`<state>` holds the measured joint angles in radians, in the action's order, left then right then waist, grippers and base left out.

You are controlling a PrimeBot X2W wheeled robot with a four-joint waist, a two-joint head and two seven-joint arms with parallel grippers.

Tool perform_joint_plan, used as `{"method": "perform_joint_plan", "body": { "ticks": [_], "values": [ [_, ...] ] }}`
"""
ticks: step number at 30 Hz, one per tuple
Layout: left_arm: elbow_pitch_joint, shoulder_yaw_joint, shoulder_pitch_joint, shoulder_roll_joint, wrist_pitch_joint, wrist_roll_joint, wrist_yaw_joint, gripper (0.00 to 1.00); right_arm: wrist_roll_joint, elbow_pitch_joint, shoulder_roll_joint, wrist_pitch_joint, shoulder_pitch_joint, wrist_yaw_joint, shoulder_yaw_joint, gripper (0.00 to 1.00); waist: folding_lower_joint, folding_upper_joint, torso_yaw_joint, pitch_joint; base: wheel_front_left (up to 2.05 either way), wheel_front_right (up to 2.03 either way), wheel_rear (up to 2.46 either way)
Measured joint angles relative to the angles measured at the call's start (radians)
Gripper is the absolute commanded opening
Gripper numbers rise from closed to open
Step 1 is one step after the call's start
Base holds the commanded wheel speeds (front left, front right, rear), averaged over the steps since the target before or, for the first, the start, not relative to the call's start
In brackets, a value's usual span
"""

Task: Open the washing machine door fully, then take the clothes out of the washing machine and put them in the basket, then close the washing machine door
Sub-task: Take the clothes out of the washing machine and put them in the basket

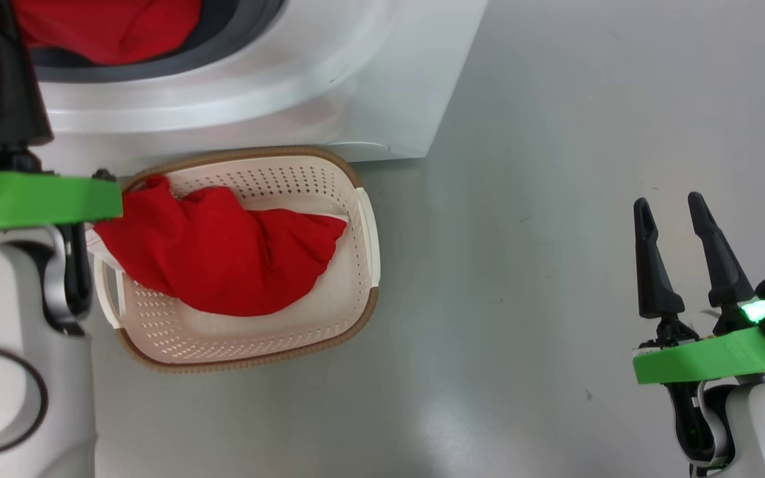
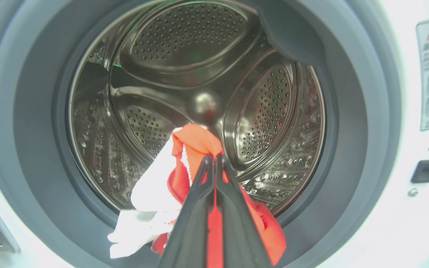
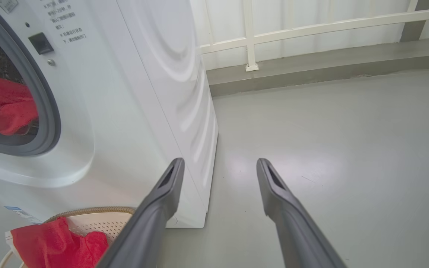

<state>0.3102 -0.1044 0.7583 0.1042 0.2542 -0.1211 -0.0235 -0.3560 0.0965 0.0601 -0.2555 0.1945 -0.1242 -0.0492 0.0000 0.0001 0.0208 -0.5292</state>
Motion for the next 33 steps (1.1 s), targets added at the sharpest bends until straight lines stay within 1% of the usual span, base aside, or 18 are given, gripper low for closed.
{"method": "perform_joint_plan", "body": {
  "ticks": [3,8,16,19,22,25,33],
  "values": [
    [-0.087,-0.031,-0.05,-0.025,0.0,0.007,-0.013,0.0,0.0,0.001,0.001,0.0,-0.011,0.0,-0.002,1.0,0.0,0.0,-0.007,0.01,0.0,0.0,0.0],
    [-0.211,-0.05,-0.124,-0.054,0.002,0.016,-0.038,0.0,0.0,-0.002,0.001,0.0,-0.011,0.0,-0.004,1.0,0.0,0.0,-0.016,0.02,0.0,0.0,0.0],
    [-0.409,-0.064,-0.18,-0.07,0.003,0.028,-0.038,0.0,0.001,-0.004,0.001,0.0,-0.011,0.0,-0.005,1.0,0.0,-0.0001,-0.016,0.016,0.0,0.0,0.0],
    [-0.452,-0.062,-0.205,-0.075,0.003,0.028,-0.037,0.0,0.002,-0.004,0.001,0.0,-0.011,0.0,-0.006,1.0,0.0,-0.0001,-0.015,0.016,0.0,0.0,0.0],
    [-0.466,-0.054,-0.226,-0.08,0.003,0.028,-0.029,0.0,0.004,-0.006,0.001,0.0,-0.012,0.0,-0.007,1.0,0.0,-0.0001,-0.015,0.015,0.0,0.0,0.0],
    [-0.439,-0.036,-0.234,-0.08,0.003,0.023,-0.023,0.0,0.004,-0.007,0.001,0.0,-0.012,0.0,-0.007,1.0,0.0,0.0,-0.015,0.01,0.0,0.0,0.0],
    [-0.252,0.033,-0.282,-0.08,0.003,-0.016,-0.002,0.0,0.004,-0.012,0.001,0.0,-0.01,0.0,-0.004,1.0,0.0,0.0,-0.011,-0.015,0.0,0.0,0.0]
  ]
}}
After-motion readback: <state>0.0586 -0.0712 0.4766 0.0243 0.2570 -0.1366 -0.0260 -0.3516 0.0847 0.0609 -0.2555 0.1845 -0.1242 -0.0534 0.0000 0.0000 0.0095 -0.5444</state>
